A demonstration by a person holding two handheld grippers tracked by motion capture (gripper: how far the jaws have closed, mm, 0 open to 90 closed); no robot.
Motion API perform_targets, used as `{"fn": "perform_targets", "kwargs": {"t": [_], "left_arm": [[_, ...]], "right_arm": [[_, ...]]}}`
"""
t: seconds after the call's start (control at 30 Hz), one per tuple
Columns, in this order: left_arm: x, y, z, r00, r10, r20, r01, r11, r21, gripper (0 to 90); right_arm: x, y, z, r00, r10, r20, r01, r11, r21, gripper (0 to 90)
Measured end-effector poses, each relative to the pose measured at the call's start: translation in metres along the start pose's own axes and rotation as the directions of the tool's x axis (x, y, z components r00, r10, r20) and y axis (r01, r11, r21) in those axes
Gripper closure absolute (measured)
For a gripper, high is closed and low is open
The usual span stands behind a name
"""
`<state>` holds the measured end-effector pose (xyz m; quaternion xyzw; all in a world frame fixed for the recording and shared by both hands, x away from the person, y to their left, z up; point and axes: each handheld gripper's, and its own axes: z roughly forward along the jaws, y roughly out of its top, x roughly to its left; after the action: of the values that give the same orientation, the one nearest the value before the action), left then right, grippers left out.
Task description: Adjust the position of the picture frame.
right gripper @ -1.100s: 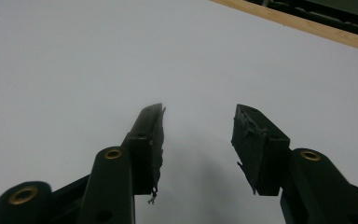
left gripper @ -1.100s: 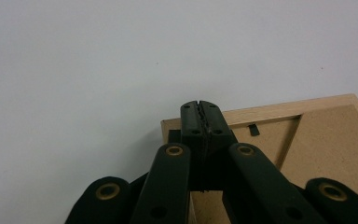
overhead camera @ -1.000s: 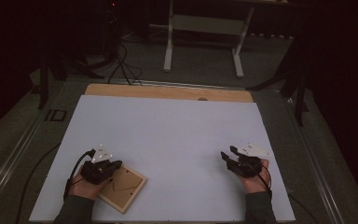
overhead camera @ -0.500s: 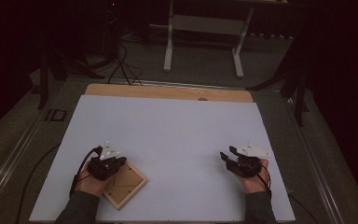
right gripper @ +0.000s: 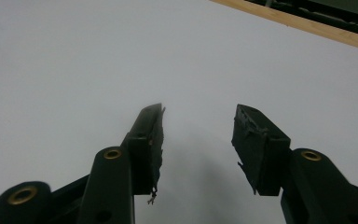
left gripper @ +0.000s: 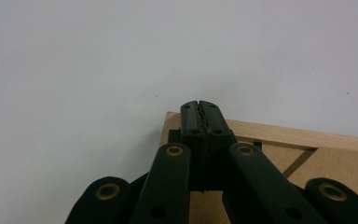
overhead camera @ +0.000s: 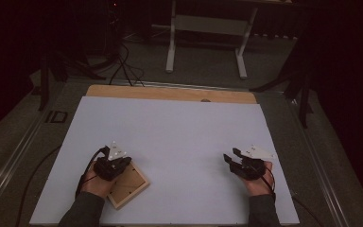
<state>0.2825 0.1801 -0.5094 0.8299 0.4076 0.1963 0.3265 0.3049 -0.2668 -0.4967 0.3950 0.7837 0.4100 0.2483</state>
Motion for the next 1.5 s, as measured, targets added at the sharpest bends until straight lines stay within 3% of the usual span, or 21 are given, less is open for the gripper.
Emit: {"fn": "perform_targets", "kwargs": {"t": [0.53,0.67,1.13,1.5], "left_arm": [[-0.001,0.01,0.009,0.9997,0.018,0.014,-0.018,0.9998,0.005,89.7],[-0.003,0.015,0.012,0.9992,0.039,0.011,-0.039,0.9991,0.013,89.7],[-0.009,0.026,0.023,0.9986,0.045,0.028,-0.045,0.999,0.009,89.7],[-0.018,0.039,0.034,0.9964,0.074,0.041,-0.074,0.9971,0.017,89.7]], "right_arm": [[-0.002,0.0,-0.002,0.9999,0.013,0.002,-0.013,0.9999,-0.005,52.0],[-0.002,0.0,-0.002,0.9999,0.014,0.003,-0.014,0.9999,-0.008,52.0],[-0.003,-0.001,-0.003,0.9998,0.019,0.004,-0.019,0.9998,-0.01,52.1],[-0.003,-0.001,-0.003,0.9998,0.017,0.005,-0.017,0.9998,-0.008,52.3]]}}
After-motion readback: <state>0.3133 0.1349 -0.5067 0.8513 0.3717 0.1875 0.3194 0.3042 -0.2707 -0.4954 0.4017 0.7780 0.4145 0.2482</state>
